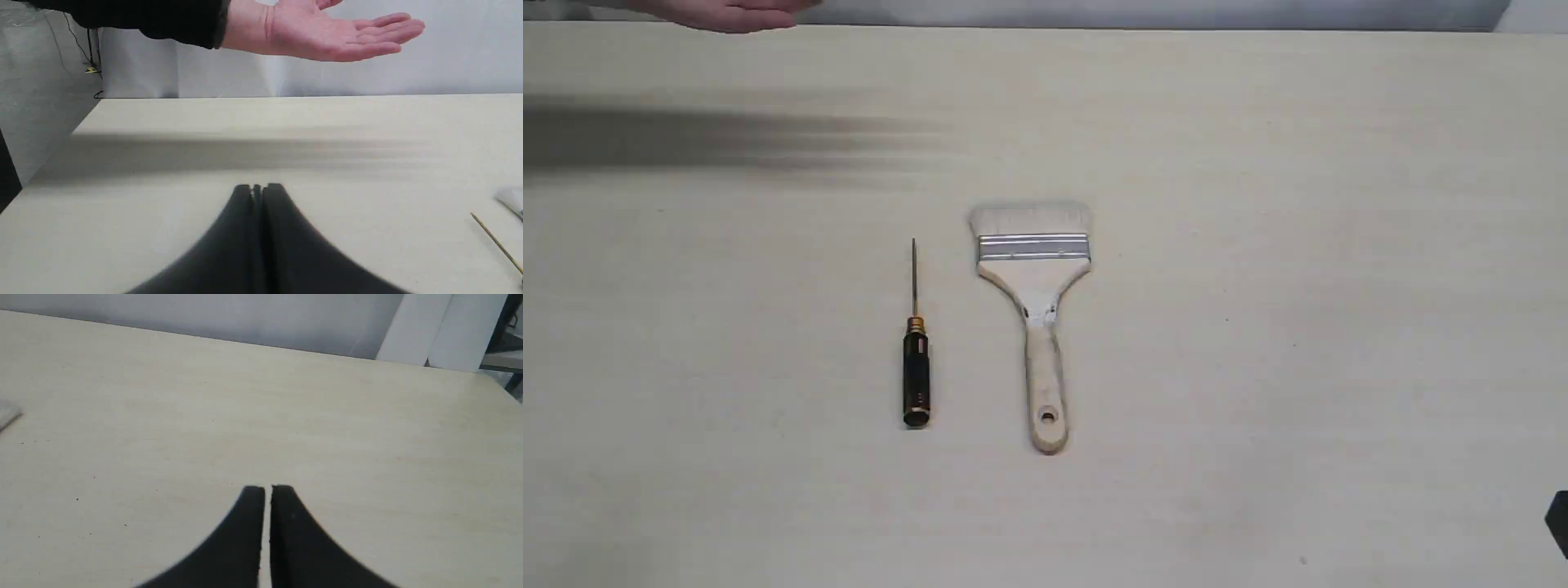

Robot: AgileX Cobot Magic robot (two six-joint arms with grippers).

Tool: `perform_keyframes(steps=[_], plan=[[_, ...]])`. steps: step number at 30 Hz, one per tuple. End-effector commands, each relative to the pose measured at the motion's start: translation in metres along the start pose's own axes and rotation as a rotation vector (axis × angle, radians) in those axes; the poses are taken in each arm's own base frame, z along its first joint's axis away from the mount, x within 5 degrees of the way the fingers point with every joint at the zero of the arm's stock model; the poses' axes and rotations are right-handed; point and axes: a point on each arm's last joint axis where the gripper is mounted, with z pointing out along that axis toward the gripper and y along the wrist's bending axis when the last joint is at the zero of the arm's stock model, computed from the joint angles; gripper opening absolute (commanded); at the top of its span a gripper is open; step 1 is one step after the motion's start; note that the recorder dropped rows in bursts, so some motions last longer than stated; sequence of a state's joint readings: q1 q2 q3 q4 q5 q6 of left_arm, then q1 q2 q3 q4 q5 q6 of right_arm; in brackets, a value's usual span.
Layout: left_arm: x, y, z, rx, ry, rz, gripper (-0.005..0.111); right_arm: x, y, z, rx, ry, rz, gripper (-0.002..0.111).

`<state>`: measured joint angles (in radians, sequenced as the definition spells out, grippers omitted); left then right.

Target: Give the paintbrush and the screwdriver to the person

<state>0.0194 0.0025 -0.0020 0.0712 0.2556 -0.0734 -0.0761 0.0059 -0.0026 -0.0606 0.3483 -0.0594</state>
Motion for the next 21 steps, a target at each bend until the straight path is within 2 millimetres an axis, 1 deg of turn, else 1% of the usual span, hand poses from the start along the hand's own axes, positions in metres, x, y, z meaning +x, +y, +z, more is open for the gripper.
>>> perform_keyframes(steps=[1, 4, 10, 12, 15, 18, 20, 21], plan=[[0.0, -0.001, 0.0, 0.009, -0.008, -0.003, 0.0, 0.0, 0.0, 0.0, 0.004, -0.013, -0.009, 0.004], [0.0, -0.001, 0.0, 0.009, -0.008, -0.003, 0.0, -0.003, -0.001, 0.0, 0.012, -0.047, -0.036, 0.004], [0.0, -0.001, 0.0, 0.01, -0.006, -0.005, 0.0, -0.036, -0.002, -0.008, 0.032, -0.413, -0.021, 0.004], [0.0, -0.001, 0.0, 0.01, -0.004, -0.005, 0.0, -0.043, -0.003, -0.011, 0.037, -0.503, -0.021, 0.004], [0.0, -0.001, 0.0, 0.01, -0.004, -0.005, 0.0, -0.048, -0.003, -0.014, 0.041, -0.567, -0.021, 0.004], [0.0, -0.001, 0.0, 0.01, -0.004, -0.005, 0.0, -0.048, -0.003, -0.015, 0.04, -0.569, -0.017, 0.004], [0.0, -0.001, 0.0, 0.01, -0.004, -0.005, 0.0, -0.05, -0.003, -0.016, 0.021, -0.593, 0.05, 0.004], [0.0, -0.001, 0.0, 0.01, -0.004, -0.005, 0.0, -0.052, -0.003, -0.017, -0.001, -0.615, 0.133, 0.004]])
